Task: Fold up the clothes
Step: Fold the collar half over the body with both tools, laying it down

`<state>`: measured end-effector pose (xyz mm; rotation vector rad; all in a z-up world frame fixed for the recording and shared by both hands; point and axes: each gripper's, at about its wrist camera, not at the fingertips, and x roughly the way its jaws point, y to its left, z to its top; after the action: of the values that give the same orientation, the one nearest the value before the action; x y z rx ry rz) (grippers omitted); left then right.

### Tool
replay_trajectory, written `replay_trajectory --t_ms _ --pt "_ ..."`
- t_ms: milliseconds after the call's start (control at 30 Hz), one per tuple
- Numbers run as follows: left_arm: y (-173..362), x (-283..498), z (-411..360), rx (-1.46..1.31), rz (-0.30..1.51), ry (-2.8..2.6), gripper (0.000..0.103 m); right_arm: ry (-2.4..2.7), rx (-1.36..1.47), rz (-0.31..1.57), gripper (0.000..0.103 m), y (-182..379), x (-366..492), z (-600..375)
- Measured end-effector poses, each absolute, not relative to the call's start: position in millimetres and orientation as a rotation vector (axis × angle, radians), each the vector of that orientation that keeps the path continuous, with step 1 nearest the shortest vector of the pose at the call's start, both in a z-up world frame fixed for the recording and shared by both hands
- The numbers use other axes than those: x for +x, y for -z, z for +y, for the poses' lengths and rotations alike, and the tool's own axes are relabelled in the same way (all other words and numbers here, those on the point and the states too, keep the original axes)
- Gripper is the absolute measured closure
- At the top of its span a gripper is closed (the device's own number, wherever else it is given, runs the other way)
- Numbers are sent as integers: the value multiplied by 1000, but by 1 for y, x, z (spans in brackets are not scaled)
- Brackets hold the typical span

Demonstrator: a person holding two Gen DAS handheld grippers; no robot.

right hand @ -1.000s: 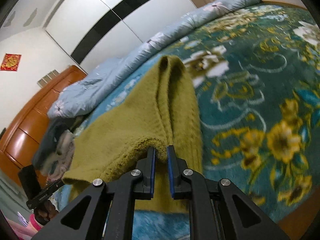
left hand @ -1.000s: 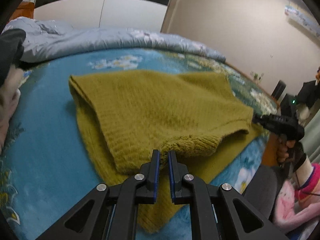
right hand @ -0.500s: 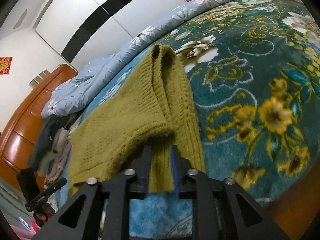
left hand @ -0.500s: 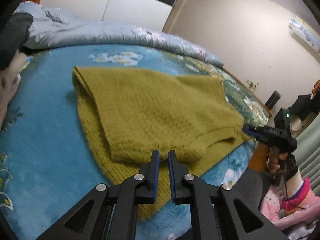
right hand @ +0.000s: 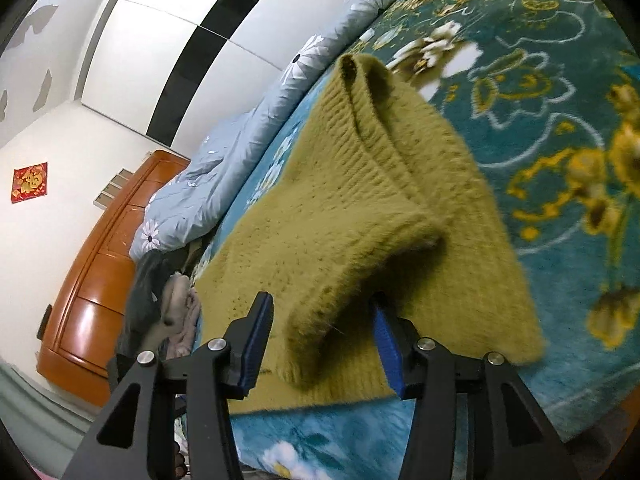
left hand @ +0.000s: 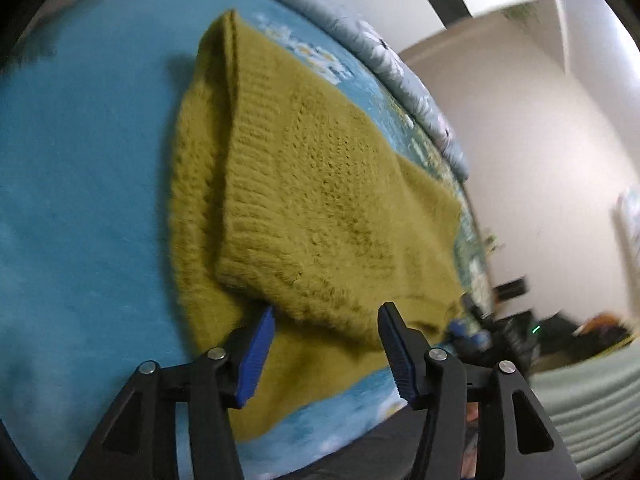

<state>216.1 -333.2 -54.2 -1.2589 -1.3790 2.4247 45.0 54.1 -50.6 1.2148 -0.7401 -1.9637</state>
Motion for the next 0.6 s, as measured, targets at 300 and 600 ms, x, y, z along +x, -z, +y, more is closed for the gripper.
replay_trajectory --t_ms 300,600 --pt "55 203 -336 -1204 -1517 -2396 47 1961 1223 -804 52 52 40 48" --pt "40 207 -330 -1190 -1403 -2475 89 1964 1211 -837 91 48 39 44"
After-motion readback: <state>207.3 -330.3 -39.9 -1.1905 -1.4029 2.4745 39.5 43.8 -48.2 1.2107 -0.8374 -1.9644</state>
